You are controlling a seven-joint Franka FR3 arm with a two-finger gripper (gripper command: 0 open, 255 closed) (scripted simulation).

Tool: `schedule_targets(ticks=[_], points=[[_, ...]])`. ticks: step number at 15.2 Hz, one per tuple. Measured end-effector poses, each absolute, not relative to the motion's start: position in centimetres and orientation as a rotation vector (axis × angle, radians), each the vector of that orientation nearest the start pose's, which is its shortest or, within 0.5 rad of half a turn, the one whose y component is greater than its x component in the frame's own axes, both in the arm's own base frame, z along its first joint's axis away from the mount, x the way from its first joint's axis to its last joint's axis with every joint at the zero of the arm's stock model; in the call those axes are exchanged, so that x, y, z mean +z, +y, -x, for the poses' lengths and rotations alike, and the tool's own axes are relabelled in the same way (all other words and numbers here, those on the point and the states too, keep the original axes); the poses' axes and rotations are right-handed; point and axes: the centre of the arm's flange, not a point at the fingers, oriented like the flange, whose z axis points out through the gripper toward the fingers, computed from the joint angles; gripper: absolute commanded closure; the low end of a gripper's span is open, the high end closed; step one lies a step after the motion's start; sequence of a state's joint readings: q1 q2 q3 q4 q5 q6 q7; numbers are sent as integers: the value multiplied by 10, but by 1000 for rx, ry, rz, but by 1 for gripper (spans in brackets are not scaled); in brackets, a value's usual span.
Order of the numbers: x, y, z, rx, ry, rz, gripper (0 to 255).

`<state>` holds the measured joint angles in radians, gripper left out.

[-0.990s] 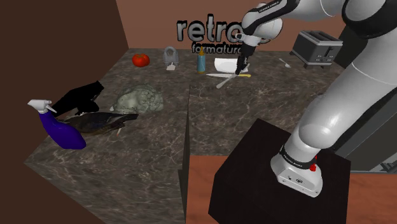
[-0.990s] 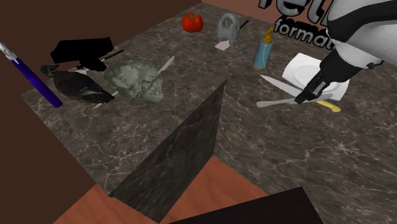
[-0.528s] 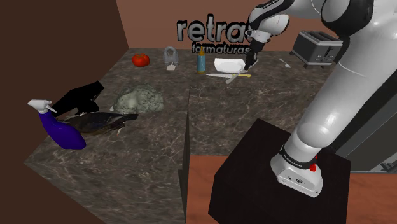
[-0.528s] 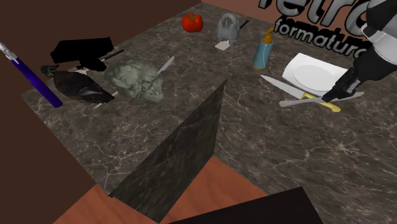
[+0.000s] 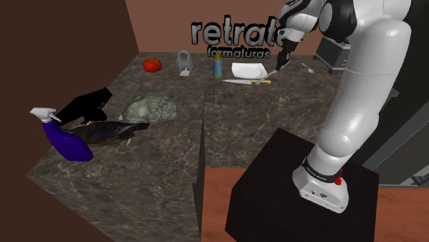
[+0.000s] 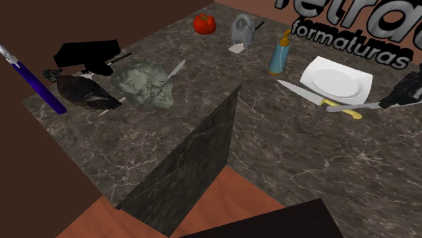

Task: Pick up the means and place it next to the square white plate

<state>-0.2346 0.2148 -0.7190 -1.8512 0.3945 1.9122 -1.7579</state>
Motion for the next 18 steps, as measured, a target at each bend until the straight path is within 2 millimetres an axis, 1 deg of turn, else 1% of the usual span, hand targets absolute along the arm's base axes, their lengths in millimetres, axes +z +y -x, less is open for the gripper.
schedule_targets(ticks=[4, 5, 7, 9, 12, 18], points=[[424, -509, -372, -299, -966, 2831, 255], [423, -520, -367, -299, -966, 2831, 255], [424, -549, -360, -299, -967, 2831, 255], [419, -569, -356, -299, -967, 2831, 255], [408, -578, -351, -299, -967, 2833, 255], [377, -579, -352, -300, -968, 2830, 255]])
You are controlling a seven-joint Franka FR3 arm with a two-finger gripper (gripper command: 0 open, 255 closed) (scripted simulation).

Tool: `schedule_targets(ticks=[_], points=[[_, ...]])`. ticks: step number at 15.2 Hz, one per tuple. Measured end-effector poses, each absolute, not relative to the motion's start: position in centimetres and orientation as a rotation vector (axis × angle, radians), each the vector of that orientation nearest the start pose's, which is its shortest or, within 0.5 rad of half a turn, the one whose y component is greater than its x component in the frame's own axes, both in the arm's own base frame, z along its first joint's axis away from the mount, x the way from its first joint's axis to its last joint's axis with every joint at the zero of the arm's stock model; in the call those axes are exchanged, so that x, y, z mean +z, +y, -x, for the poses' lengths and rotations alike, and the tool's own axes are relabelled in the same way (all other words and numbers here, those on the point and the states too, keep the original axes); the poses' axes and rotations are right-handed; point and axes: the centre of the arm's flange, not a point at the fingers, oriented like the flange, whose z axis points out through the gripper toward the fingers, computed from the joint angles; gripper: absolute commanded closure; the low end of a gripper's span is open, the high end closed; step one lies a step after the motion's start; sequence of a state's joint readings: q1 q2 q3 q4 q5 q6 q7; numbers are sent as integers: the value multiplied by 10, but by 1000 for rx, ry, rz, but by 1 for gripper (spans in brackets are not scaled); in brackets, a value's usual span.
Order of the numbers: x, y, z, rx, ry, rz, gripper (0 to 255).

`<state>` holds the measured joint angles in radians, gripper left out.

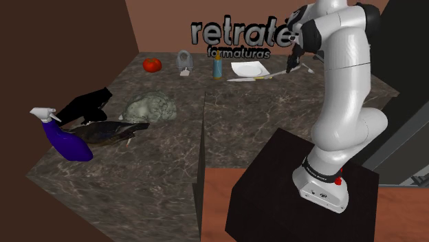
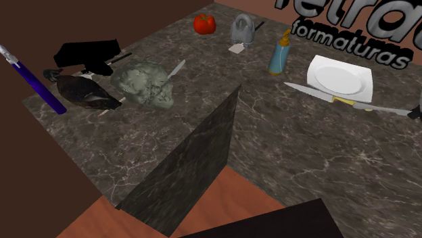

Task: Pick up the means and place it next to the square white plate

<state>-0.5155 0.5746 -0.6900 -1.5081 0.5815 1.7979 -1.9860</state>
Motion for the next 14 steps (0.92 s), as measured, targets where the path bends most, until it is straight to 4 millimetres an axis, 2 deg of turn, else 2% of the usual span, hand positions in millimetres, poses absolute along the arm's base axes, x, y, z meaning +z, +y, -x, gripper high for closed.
schedule_targets(ticks=[7, 13, 14], points=[[341, -578, -353, -300, -968, 2830, 255], [337, -578, -353, -300, -969, 2829, 255], [337, -578, -353, -300, -969, 2829, 0]])
